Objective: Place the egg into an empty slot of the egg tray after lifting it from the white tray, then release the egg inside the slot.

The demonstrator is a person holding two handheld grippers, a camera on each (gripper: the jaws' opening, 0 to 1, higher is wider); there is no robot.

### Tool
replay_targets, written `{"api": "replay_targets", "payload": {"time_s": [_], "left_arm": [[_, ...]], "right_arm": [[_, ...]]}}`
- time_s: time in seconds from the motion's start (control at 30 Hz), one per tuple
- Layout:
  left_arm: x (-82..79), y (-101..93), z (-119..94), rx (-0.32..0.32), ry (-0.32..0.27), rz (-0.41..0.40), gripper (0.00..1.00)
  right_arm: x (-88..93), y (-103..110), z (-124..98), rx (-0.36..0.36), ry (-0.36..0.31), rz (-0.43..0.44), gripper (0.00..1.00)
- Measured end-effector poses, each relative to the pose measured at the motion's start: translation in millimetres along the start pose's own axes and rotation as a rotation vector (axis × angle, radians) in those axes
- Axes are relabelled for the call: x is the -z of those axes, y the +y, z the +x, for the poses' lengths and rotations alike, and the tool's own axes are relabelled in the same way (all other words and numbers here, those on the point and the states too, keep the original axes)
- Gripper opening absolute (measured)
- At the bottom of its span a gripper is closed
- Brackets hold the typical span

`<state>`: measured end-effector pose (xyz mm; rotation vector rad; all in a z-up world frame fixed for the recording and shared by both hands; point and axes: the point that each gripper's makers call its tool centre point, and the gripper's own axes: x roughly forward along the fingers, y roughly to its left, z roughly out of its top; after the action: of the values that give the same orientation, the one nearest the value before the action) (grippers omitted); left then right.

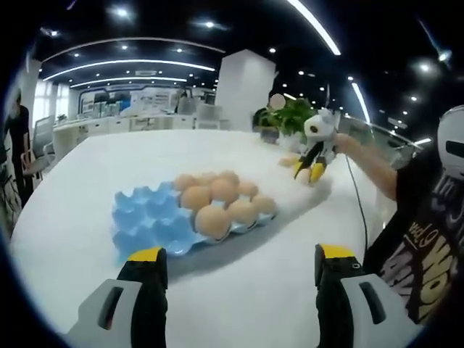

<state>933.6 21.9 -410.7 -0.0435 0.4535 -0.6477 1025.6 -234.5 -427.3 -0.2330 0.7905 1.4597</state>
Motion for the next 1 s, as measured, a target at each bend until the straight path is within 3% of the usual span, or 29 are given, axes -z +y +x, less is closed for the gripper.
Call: {"api": "replay_targets", "payload": {"time_s": [0.37, 0.6, 1.0], "left_arm": [[1.6, 4.0, -2.4, -0.013, -0.002, -0.007, 0.85], [1.2, 3.9, 0.0, -0.010, -0.005, -0.010, 0.85], [2.6, 5.4, 0.0, -0.018, -0.003, -0.018, 0.85]], "right_arm": [[-9.6, -0.5, -4.9, -0.013, -0.088, 0.062, 0.28], [-26.1, -5.2, -10.1, -0.009, -0.178, 0.086, 0.28], [-60.1, -6.4, -0.3, 0.002, -0.251, 0.051, 0.28]]}}
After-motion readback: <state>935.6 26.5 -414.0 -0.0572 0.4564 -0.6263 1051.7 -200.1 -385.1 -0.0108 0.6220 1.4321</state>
